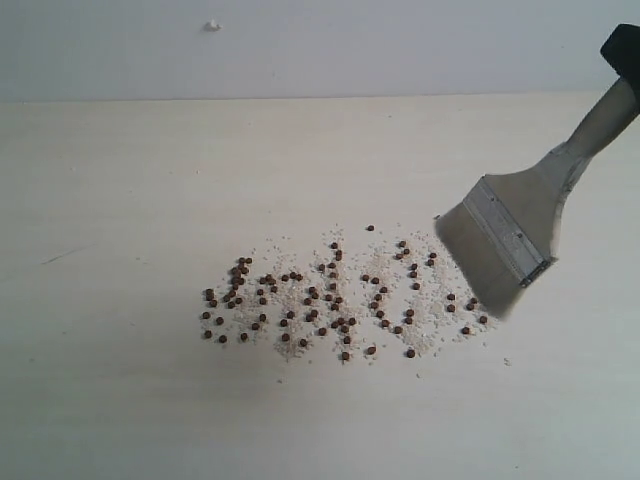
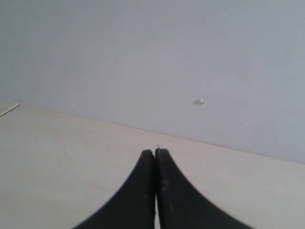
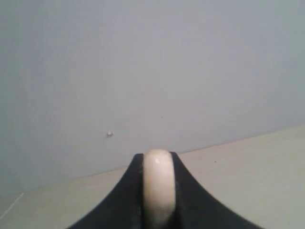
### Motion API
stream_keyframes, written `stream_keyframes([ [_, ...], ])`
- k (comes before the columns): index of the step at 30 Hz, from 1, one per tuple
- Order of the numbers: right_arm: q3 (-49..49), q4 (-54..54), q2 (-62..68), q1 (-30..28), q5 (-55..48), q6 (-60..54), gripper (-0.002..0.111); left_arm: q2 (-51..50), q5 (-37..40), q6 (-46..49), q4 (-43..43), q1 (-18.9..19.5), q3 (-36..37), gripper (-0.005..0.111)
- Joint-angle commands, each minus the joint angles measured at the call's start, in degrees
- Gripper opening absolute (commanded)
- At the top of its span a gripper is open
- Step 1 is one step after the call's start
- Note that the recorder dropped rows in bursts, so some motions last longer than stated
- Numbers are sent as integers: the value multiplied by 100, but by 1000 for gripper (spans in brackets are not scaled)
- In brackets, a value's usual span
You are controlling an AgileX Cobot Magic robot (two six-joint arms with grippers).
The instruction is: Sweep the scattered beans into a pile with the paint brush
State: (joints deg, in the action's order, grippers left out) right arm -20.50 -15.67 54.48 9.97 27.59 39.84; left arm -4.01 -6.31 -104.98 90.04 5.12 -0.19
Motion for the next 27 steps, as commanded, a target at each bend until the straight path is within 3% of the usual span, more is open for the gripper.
stream_keyframes([
  [1,-378,175,-36,2,-535,-721,0,22,-340,-21,2,2,19,0],
  [2,-711,534,-36,2,-1302,-1479,0,22,-450,-21,2,2,19,0],
  [5,-1054,862,-36,2,-1590,-1941,0,22,-517,-21,2,2,19,0],
  [9,-1797,1179,381,2,-2358,-3370,0,22,-517,-10,2,2,19,0],
  [14,-1993,1980,810,47,-1998,-3201,0,22,-517,-10,2,2,19,0],
  [20,-1993,2852,1508,1379,-940,-3157,0,22,-552,-12,2,2,19,0],
  [27,-1993,4313,2232,2826,332,-3860,0,22,-552,-12,2,2,19,0],
])
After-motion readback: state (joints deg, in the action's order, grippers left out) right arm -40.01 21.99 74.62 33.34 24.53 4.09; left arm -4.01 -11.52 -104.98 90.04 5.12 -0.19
